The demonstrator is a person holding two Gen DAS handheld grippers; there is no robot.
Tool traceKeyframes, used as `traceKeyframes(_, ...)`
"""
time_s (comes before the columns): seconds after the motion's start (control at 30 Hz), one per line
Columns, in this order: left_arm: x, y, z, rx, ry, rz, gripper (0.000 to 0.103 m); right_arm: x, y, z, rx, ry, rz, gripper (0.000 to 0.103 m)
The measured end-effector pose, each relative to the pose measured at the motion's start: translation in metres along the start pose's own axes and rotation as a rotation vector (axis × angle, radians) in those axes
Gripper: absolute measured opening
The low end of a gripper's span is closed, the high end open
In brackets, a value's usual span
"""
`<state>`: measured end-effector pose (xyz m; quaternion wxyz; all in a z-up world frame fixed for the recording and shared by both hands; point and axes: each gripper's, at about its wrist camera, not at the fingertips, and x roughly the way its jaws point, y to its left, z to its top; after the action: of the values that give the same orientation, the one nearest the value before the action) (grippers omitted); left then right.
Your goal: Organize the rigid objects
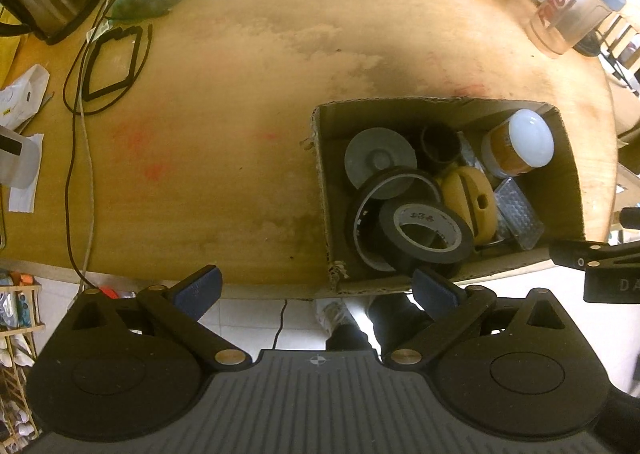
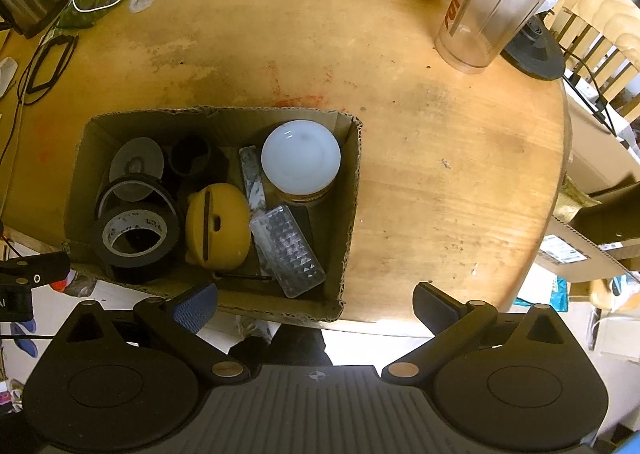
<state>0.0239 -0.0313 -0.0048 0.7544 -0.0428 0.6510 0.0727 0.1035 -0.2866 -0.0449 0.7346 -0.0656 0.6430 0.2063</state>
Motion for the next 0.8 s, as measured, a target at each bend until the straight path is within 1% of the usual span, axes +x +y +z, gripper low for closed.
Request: traceKeyframes(0.8, 0.0008, 0.0014, 0.0022, -0.009, 0.003, -0.011, 0.103, -0.0004, 0.0006, 0.0022, 0.002, -0.001, 0.002, 0.103)
